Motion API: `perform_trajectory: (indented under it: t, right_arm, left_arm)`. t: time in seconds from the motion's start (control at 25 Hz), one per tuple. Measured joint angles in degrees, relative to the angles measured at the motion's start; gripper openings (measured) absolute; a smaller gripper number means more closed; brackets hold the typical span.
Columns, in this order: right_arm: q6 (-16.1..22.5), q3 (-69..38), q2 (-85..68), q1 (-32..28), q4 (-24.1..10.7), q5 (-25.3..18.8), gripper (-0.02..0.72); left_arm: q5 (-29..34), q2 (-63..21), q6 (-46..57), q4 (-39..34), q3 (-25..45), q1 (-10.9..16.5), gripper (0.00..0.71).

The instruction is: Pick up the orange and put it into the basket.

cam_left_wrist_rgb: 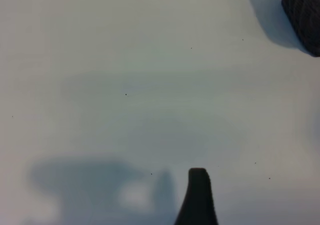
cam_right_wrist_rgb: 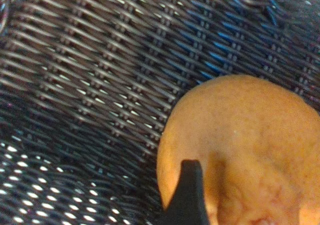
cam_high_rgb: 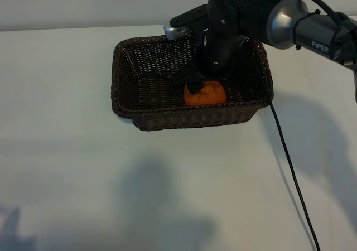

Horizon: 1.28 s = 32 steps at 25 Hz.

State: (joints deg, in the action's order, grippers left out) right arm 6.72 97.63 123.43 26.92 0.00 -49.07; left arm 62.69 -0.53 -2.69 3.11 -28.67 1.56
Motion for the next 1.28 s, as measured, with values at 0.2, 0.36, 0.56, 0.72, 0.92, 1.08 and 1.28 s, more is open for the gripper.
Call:
perform_trajectory:
  t: [0.2, 0.36, 0.56, 0.72, 0.92, 1.08, 1.28]
  right_arm:
    - [0.2, 1.0, -2.1, 0.0, 0.0, -1.9, 0.620]
    - [0.2, 5.7, -3.5, 0.0, 0.0, -7.8, 0.616]
    - [0.7, 11.2, -3.8, 0.0, 0.0, -12.1, 0.601]
    - [2.1, 13.0, -3.8, -0.3, -1.4, -13.7, 0.600]
    - [2.8, 15.6, -3.8, -5.6, -5.3, -16.9, 0.598]
    - [2.6, 16.1, -3.8, -14.1, -6.4, -17.7, 0.598]
    - [0.8, 16.1, -3.8, -26.0, -6.5, -17.9, 0.597]
  left_arm:
    - [0.0, 0.0, 0.1, 0.0, 0.0, 0.0, 0.592]
    - [0.0, 0.0, 0.1, 0.0, 0.0, 0.0, 0.592]
    - [0.0, 0.0, 0.1, 0.0, 0.0, 0.0, 0.592]
    - [0.0, 0.0, 0.1, 0.0, 0.0, 0.0, 0.592]
    - [0.0, 0.0, 0.1, 0.0, 0.0, 0.0, 0.592]
    - [0.0, 0.0, 0.1, 0.0, 0.0, 0.0, 0.592]
    - [0.0, 0.0, 0.1, 0.0, 0.0, 0.0, 0.592]
